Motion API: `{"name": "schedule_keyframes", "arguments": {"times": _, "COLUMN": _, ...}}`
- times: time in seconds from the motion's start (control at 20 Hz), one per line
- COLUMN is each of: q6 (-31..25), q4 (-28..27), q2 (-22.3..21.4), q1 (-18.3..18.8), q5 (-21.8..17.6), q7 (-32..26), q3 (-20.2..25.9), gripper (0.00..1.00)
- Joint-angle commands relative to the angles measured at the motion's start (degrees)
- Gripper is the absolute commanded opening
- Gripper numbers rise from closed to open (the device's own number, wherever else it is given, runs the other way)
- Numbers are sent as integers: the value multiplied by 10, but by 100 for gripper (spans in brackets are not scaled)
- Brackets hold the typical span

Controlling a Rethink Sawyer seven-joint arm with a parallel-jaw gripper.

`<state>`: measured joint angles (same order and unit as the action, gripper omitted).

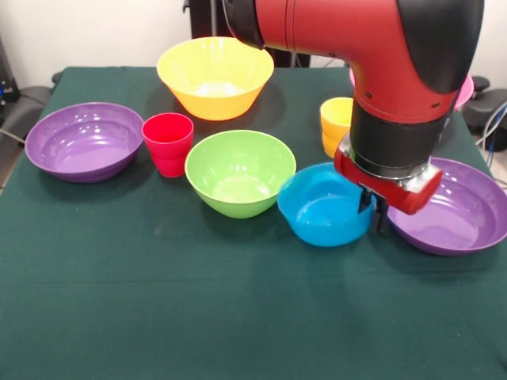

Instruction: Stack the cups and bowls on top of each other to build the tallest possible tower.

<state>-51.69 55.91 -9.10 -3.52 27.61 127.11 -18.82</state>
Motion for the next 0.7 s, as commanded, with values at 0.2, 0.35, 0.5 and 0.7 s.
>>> {"name": "schedule_keyframes", "arguments": {"times": 0.2, "q6": -71, "q4": 79, "q2": 18, "q1": -14, "q5": -26, "q7": 94, "q3": 32, "gripper": 0}}
{"name": "schedule_keyframes", "arguments": {"times": 0.35, "q6": -95, "q4": 69, "q2": 24, "q1": -12, "q5": -28, "q7": 97, "q3": 30, "gripper": 0}}
{"name": "schedule_keyframes", "arguments": {"times": 0.5, "q6": -111, "q4": 70, "q2": 27, "q1": -13, "q5": -30, "q7": 102, "q3": 28, "gripper": 0}}
{"name": "schedule_keyframes", "arguments": {"times": 0.7, "q6": -115, "q4": 73, "q2": 26, "q1": -13, "q5": -25, "q7": 102, "q3": 34, "gripper": 0}}
